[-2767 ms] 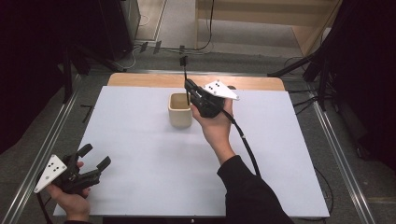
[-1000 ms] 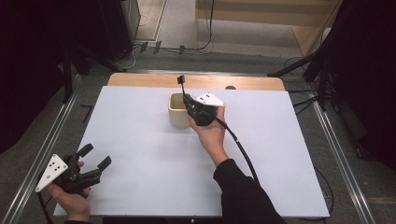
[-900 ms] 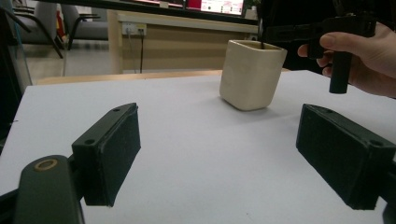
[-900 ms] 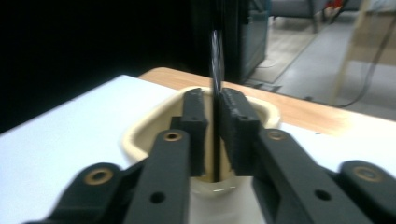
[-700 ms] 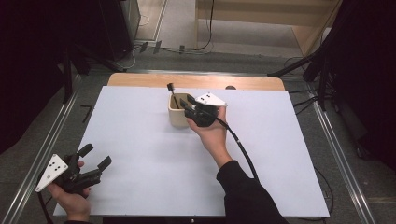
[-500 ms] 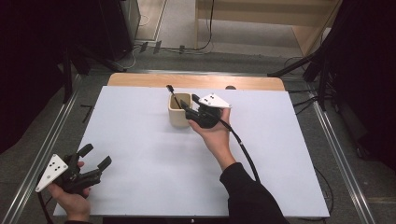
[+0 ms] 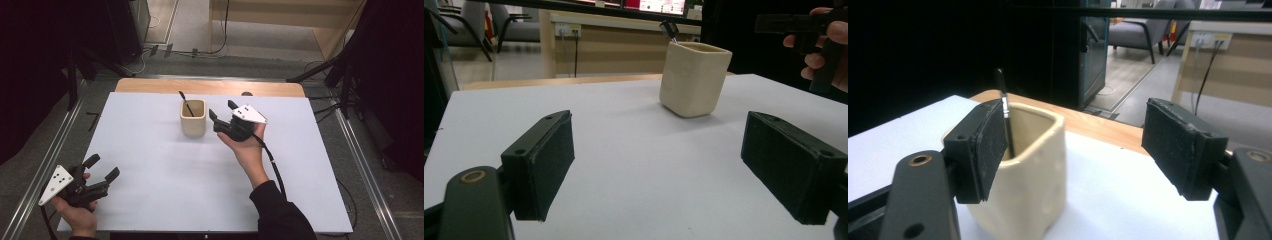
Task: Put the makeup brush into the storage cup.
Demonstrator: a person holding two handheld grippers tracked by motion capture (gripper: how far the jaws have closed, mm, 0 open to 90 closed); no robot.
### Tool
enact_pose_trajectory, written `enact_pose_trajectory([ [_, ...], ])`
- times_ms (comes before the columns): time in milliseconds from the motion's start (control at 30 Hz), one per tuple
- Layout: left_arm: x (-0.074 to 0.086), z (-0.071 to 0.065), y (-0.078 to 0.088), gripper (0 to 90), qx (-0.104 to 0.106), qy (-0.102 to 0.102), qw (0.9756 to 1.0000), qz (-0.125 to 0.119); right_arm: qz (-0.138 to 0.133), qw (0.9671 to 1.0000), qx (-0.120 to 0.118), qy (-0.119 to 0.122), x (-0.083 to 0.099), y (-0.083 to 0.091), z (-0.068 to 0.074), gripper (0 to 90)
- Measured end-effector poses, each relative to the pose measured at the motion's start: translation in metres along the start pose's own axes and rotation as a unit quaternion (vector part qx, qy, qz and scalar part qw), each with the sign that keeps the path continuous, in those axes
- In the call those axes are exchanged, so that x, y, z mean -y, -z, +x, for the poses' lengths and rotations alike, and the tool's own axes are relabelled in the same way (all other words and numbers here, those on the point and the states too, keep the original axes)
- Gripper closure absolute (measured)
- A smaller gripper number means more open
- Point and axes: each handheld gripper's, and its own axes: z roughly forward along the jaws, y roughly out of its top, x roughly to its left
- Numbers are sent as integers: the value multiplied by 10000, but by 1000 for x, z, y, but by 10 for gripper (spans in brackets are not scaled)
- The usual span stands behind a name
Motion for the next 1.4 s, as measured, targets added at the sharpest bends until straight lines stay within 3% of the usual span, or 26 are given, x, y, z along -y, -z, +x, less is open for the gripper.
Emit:
enact_pose_trajectory([
  [167,0,0,0,145,2,-2,10000,1,0,10000,28,-62,4,11,-11,224],
  [300,0,-1,-1,145,12,0,10000,7,249,9973,492,478,11,17,-12,217],
  [467,0,-1,-1,145,6,5,10000,19,149,9991,328,207,21,26,-19,223],
  [700,0,-1,-1,145,8,4,10000,19,132,9996,229,33,29,40,-26,197],
  [900,0,-1,-1,145,9,-9,10000,26,-31,10000,62,11,32,52,-33,172],
  [1167,0,-2,-1,145,11,-13,10000,31,-55,9999,95,47,37,66,-42,143],
  [1400,0,-2,-1,145,9,-32,10000,45,111,9998,128,-71,42,80,-49,0],
])
